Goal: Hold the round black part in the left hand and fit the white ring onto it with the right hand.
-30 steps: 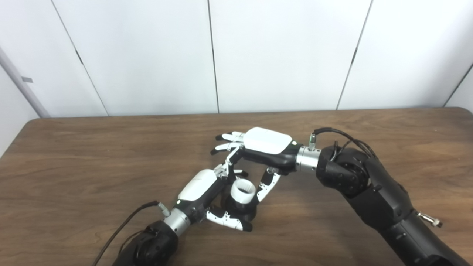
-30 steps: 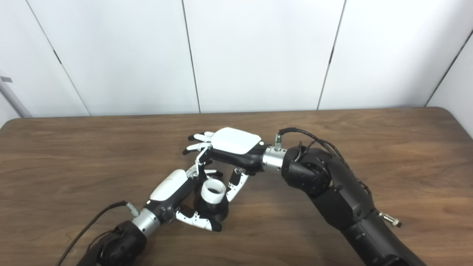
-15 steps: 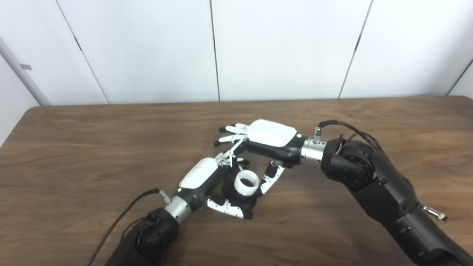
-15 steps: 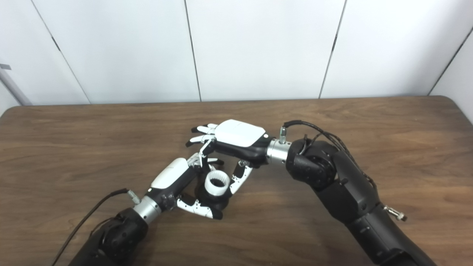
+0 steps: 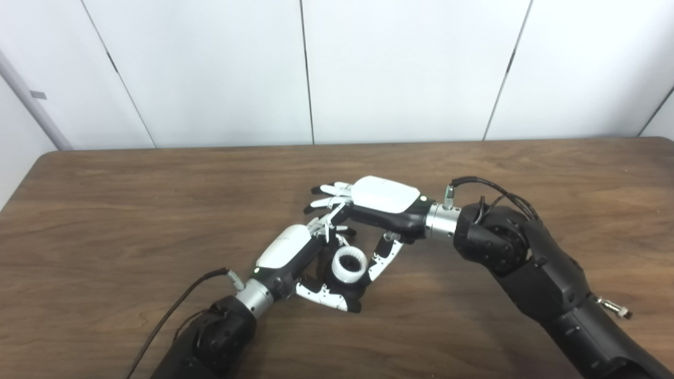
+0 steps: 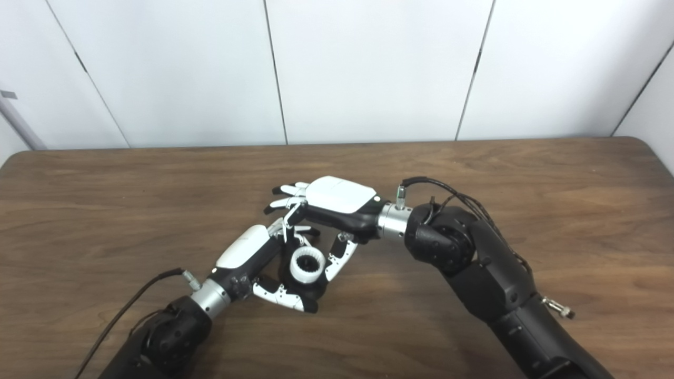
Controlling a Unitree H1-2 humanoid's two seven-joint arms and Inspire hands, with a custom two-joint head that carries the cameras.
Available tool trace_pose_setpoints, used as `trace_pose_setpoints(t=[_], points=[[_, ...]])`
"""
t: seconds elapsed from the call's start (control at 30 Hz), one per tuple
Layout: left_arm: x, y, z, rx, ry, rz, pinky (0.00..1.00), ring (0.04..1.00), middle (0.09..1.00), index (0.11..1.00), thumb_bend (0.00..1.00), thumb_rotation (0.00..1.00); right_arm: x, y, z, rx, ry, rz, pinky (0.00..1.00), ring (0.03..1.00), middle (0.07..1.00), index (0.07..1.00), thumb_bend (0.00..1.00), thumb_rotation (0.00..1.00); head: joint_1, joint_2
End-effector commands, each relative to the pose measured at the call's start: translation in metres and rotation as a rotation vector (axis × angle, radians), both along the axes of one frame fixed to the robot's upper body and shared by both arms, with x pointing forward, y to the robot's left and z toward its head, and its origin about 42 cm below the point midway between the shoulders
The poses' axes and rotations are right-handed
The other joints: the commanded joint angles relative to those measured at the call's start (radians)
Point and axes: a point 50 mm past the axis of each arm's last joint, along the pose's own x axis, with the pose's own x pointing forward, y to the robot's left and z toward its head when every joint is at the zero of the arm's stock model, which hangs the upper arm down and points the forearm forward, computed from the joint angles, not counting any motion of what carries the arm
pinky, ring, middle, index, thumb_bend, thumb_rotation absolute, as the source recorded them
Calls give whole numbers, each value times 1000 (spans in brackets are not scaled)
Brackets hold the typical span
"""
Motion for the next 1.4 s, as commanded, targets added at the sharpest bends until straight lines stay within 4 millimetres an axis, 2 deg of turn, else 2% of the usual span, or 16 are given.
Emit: trace_pose_setpoints(t=[0.0,0.6,1.03,1.37], points=[[1,-4,10,-11,-22,-11,1000,1000,850,479,525,61,3,6,18,42,-63,28,1000,1000,902,480,526,143,3,3],[-3,-12,7,-2,-21,-11,1000,1000,846,478,525,60,14,4,15,8,-37,9,1000,1000,903,480,526,143,4,-2],[-3,-23,5,11,-15,-9,1000,1000,851,478,525,58,10,-3,9,-52,-16,24,1000,1000,906,486,525,151,19,-1],[0,-24,1,13,-10,-6,1000,1000,851,478,525,60,6,-5,8,-50,1,19,1000,1000,914,488,524,152,19,-8]])
